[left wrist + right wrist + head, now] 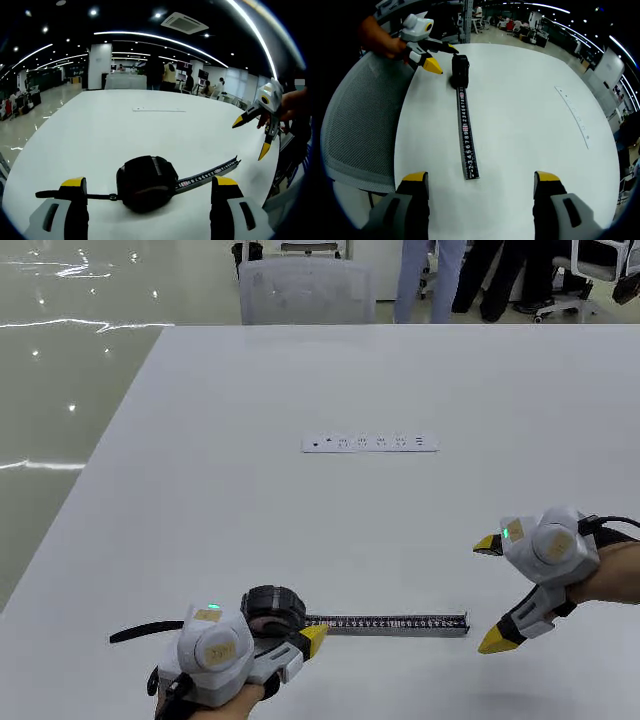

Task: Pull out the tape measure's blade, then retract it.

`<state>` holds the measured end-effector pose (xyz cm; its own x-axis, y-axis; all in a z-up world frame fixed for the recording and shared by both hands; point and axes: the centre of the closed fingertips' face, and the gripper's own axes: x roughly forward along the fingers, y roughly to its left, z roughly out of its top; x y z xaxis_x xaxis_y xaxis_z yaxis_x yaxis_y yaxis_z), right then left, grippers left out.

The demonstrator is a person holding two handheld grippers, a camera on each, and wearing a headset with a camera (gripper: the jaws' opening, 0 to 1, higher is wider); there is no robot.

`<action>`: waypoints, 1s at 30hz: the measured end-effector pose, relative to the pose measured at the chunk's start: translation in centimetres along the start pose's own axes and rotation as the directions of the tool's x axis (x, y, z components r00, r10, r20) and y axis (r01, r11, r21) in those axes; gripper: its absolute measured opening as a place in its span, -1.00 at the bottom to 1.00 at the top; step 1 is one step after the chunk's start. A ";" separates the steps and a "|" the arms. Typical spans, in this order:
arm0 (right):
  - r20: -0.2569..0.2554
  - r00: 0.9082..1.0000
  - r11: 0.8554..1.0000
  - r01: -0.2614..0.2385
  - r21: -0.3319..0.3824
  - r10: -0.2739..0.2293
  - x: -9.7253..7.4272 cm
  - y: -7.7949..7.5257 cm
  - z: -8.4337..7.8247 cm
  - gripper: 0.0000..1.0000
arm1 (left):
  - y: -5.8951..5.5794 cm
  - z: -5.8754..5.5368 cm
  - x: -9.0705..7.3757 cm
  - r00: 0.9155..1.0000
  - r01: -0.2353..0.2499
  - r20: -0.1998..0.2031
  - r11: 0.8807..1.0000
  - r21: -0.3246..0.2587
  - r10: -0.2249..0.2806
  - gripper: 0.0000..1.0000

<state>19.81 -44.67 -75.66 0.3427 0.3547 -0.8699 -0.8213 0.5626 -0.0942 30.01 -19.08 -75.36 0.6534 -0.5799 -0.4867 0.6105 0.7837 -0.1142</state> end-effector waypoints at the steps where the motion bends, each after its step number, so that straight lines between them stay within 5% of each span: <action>1: -0.001 1.000 1.000 -0.001 -0.002 0.001 0.1 0.0 0.0 0.73 | 0.1 0.1 0.0 1.000 -0.003 0.005 1.000 -0.003 0.003 1.00; 14: -0.026 0.999 0.999 -0.033 -0.011 0.033 2.7 0.3 -1.0 0.37 | 0.6 -0.4 0.5 1.000 -0.017 0.012 1.000 -0.001 0.017 1.00; 30: -0.057 0.996 0.997 -0.066 -0.041 0.063 4.7 1.3 -2.2 -0.32 | 0.8 -1.0 0.9 1.000 -0.009 0.010 1.000 -0.002 0.009 1.00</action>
<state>19.34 -43.94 -80.91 0.2638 0.3467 -0.9001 -0.8601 0.5069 -0.0568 30.64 -18.80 -76.77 0.6631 -0.5749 -0.4794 0.6036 0.7894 -0.1117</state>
